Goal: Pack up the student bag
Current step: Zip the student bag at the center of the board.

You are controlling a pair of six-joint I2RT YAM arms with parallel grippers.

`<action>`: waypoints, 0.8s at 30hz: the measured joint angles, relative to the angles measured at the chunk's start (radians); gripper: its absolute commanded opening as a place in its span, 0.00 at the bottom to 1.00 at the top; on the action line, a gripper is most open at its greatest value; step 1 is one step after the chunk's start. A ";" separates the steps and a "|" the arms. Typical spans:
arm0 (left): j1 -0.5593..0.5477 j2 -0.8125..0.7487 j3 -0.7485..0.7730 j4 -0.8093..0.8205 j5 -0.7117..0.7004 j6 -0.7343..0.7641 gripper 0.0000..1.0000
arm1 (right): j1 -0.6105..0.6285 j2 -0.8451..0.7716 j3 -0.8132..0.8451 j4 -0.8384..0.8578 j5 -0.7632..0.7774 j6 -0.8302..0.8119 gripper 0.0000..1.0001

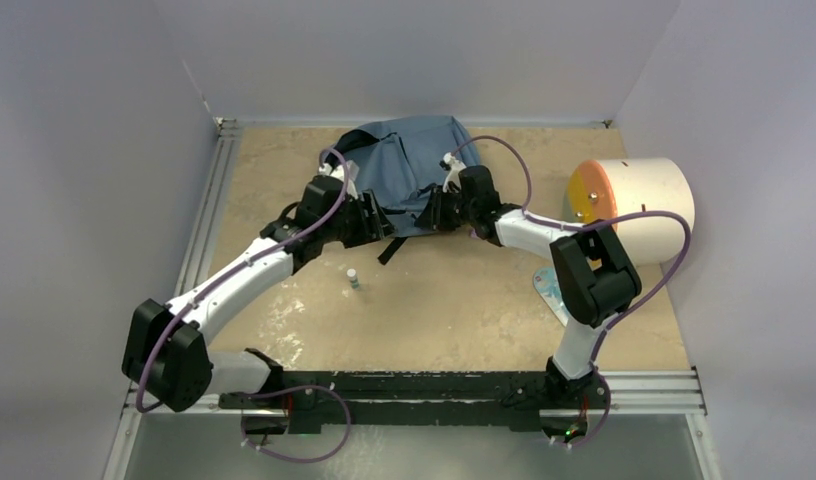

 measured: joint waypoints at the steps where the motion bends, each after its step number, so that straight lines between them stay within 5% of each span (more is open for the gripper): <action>1: 0.000 0.008 0.001 0.002 0.003 -0.009 0.56 | 0.000 0.000 0.000 0.000 -0.007 0.000 0.19; 6: 0.000 0.080 0.027 0.001 0.019 -0.107 0.56 | 0.000 -0.004 -0.016 0.023 -0.050 0.018 0.00; 24: -0.045 0.278 0.107 0.081 -0.049 -0.250 0.58 | 0.000 -0.069 -0.028 0.051 -0.089 0.050 0.00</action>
